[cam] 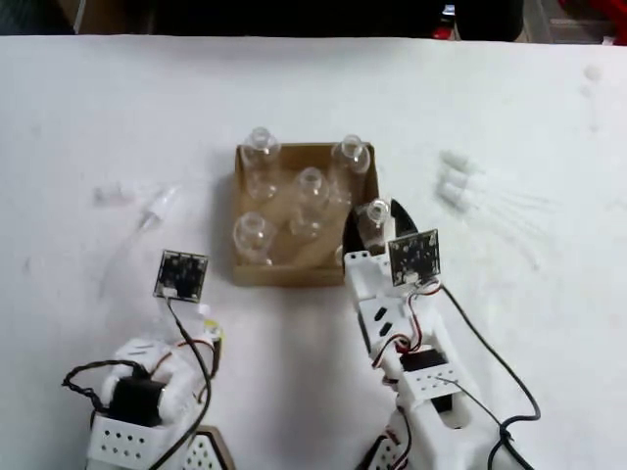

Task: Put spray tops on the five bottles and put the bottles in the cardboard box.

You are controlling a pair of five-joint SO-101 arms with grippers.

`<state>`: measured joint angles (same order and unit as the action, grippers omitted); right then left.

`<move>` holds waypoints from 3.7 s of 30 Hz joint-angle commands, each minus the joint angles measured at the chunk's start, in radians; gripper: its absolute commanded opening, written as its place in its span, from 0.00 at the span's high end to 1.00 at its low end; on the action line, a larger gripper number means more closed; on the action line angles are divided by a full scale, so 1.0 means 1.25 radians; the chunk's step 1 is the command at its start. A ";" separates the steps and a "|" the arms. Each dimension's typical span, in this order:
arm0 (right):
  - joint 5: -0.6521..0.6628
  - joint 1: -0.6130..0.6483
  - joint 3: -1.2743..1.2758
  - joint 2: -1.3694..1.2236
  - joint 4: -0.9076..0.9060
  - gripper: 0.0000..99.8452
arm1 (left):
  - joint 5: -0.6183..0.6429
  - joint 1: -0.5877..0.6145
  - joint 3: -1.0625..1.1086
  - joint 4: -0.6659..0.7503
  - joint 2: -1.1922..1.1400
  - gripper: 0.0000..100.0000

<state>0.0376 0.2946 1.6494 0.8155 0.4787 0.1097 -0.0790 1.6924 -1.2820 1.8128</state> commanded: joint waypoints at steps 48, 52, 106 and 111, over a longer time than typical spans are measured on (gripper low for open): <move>-0.002 -0.122 -0.095 0.794 -0.600 0.82 | 0.011 -0.010 0.000 -0.005 0.007 0.97; -0.005 -0.317 -0.098 0.794 -0.601 0.82 | 0.011 -0.010 0.000 -0.005 0.007 0.97; -0.002 -0.423 0.032 0.791 -1.179 0.82 | 0.011 -0.010 0.000 -0.005 0.007 0.97; -0.002 -0.423 0.032 0.791 -1.179 0.82 | 0.009 -0.013 0.000 -0.005 0.007 0.97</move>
<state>0.0361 -0.2440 1.6817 1.8006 -0.9912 0.1097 -0.0790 1.6924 -1.2820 1.8128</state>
